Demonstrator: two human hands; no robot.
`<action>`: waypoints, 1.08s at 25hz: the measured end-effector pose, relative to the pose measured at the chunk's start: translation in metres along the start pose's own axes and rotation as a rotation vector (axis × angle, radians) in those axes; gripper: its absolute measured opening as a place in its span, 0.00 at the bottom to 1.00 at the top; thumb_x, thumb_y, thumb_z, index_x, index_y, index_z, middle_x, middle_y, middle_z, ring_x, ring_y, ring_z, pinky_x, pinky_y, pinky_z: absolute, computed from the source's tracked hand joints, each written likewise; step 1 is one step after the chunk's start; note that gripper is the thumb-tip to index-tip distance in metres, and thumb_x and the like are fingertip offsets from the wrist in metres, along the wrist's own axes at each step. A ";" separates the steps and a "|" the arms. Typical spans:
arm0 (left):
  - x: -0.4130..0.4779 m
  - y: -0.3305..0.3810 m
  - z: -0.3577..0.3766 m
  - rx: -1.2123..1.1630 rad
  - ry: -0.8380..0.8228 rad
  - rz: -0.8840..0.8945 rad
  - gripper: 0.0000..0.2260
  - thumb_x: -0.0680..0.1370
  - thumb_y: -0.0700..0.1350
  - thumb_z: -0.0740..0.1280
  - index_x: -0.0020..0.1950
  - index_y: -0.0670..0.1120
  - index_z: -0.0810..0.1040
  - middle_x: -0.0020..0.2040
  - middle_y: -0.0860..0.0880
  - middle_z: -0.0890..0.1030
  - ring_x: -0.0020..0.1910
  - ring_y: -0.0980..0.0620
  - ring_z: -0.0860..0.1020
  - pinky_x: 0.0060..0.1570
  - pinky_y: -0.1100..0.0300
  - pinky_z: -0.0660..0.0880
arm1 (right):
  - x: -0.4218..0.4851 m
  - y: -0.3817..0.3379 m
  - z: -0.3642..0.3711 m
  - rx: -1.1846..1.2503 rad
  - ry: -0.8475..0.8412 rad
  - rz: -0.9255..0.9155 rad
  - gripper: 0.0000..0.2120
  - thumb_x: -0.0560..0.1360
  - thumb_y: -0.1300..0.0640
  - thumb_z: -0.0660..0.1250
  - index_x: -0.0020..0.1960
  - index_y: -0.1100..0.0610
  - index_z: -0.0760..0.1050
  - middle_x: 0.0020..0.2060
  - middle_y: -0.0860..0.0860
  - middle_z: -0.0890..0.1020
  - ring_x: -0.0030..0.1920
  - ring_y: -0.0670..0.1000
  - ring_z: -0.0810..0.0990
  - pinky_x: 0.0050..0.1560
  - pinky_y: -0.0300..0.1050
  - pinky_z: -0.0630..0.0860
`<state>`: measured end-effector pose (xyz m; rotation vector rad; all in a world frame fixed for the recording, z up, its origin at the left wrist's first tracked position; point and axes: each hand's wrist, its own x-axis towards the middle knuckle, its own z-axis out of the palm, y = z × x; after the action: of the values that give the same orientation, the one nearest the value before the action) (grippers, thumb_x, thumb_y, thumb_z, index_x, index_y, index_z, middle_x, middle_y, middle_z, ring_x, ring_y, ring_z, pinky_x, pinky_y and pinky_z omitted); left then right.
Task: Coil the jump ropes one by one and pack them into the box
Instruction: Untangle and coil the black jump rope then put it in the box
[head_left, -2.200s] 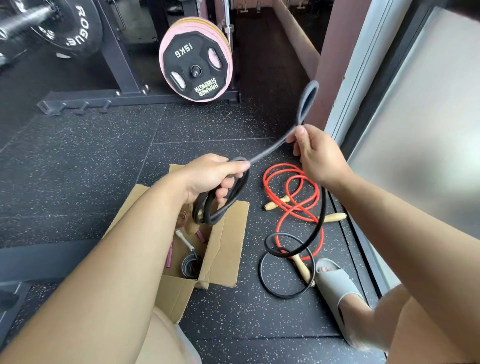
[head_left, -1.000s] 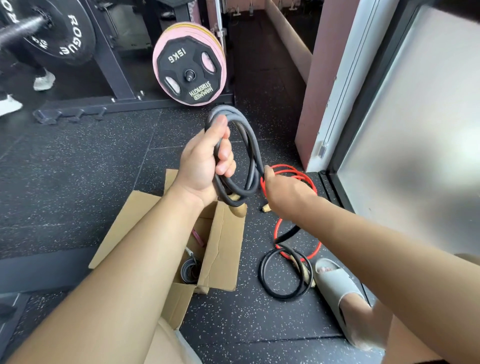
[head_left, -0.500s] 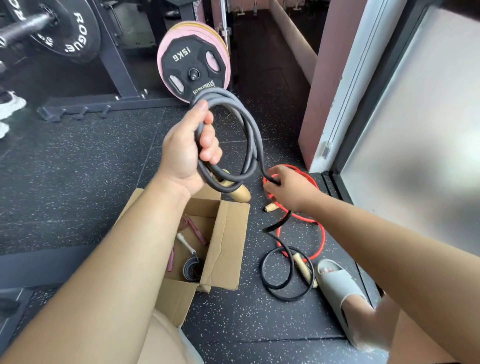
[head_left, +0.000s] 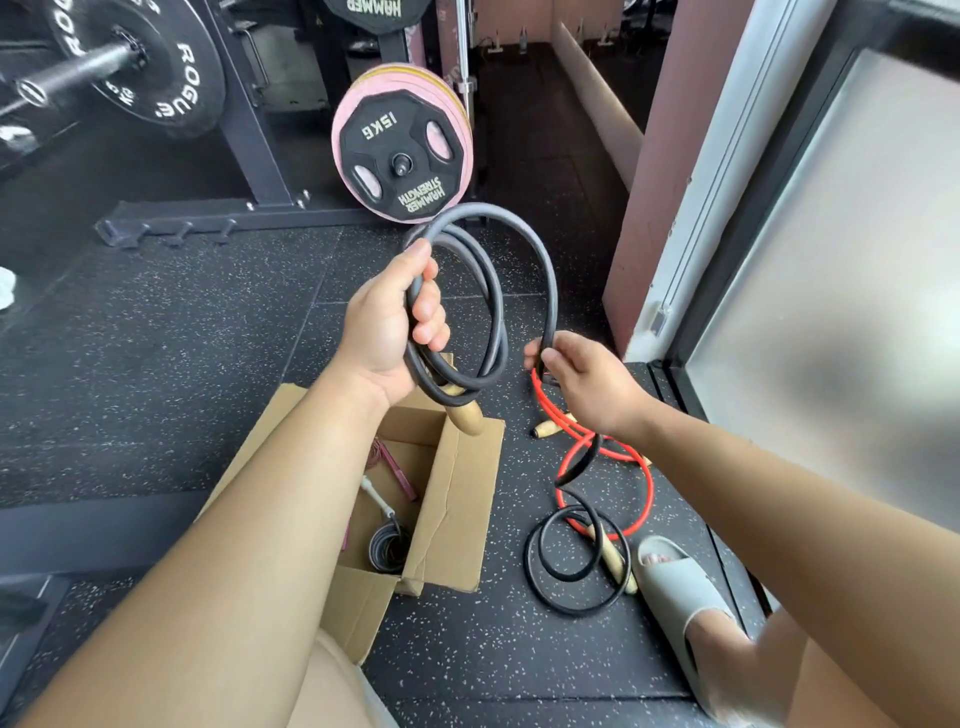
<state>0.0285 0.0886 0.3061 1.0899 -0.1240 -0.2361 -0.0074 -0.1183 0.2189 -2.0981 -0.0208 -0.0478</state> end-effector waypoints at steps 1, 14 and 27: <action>0.001 -0.001 0.000 0.012 0.021 0.006 0.12 0.82 0.48 0.62 0.39 0.47 0.72 0.23 0.53 0.65 0.19 0.56 0.61 0.23 0.63 0.61 | 0.001 -0.003 0.003 0.253 0.014 0.061 0.13 0.85 0.61 0.53 0.53 0.52 0.76 0.41 0.49 0.81 0.44 0.54 0.79 0.56 0.54 0.75; 0.006 0.022 -0.012 -0.050 0.073 0.091 0.12 0.82 0.49 0.62 0.39 0.48 0.72 0.22 0.55 0.63 0.19 0.57 0.61 0.24 0.62 0.58 | 0.004 -0.029 -0.043 0.304 0.204 0.083 0.06 0.77 0.60 0.72 0.50 0.60 0.77 0.31 0.51 0.74 0.29 0.49 0.72 0.31 0.43 0.70; -0.010 0.126 0.083 0.093 -0.071 0.195 0.13 0.83 0.47 0.60 0.39 0.47 0.71 0.22 0.53 0.64 0.19 0.56 0.61 0.22 0.62 0.60 | 0.025 -0.149 -0.088 0.446 0.342 -0.004 0.17 0.85 0.53 0.58 0.61 0.64 0.78 0.31 0.51 0.70 0.30 0.50 0.69 0.36 0.47 0.74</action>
<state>0.0171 0.0752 0.4560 1.1536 -0.3054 -0.0943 0.0106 -0.1193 0.3927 -1.6217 0.1569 -0.3699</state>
